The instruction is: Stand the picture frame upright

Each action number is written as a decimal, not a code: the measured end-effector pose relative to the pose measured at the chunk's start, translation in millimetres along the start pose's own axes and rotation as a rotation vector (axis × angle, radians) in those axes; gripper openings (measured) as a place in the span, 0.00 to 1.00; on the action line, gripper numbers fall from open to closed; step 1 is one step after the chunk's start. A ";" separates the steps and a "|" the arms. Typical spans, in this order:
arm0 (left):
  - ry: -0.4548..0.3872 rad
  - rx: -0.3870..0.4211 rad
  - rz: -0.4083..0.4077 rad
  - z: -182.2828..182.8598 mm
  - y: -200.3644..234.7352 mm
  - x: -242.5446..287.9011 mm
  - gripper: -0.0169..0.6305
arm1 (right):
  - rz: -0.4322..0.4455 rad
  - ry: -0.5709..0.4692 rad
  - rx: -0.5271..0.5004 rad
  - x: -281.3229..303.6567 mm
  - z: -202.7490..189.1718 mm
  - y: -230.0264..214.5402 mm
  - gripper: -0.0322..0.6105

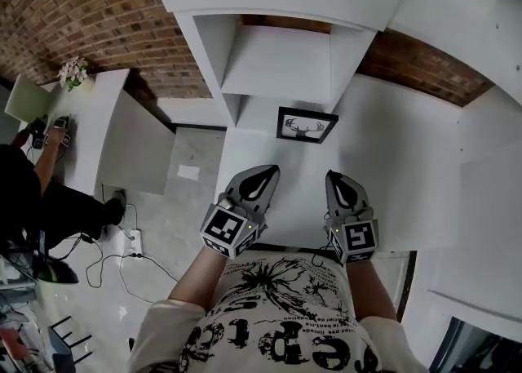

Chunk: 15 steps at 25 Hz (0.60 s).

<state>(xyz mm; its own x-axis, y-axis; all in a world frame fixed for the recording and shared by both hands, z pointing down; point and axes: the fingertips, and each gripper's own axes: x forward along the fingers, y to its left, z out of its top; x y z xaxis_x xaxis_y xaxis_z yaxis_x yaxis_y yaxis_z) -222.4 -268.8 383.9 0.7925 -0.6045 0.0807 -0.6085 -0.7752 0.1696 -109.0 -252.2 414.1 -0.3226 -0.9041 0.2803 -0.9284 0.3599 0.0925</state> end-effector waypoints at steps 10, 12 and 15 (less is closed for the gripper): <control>-0.053 0.048 0.004 55.3 -11.9 -15.1 0.03 | -0.003 -0.070 -0.003 -19.8 52.0 1.5 0.06; -0.067 0.046 0.019 57.6 -10.6 -14.8 0.03 | -0.008 -0.076 0.007 -22.1 54.7 -1.6 0.06; -0.067 0.051 0.023 60.0 -10.5 -12.2 0.03 | -0.019 -0.089 0.023 -25.6 59.9 -7.2 0.06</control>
<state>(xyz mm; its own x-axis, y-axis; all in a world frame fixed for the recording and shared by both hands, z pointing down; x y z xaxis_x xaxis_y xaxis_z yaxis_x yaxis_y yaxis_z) -228.0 -264.3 322.2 0.7748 -0.6319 0.0174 -0.6292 -0.7682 0.1184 -105.1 -245.4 349.0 -0.3189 -0.9280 0.1928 -0.9383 0.3379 0.0743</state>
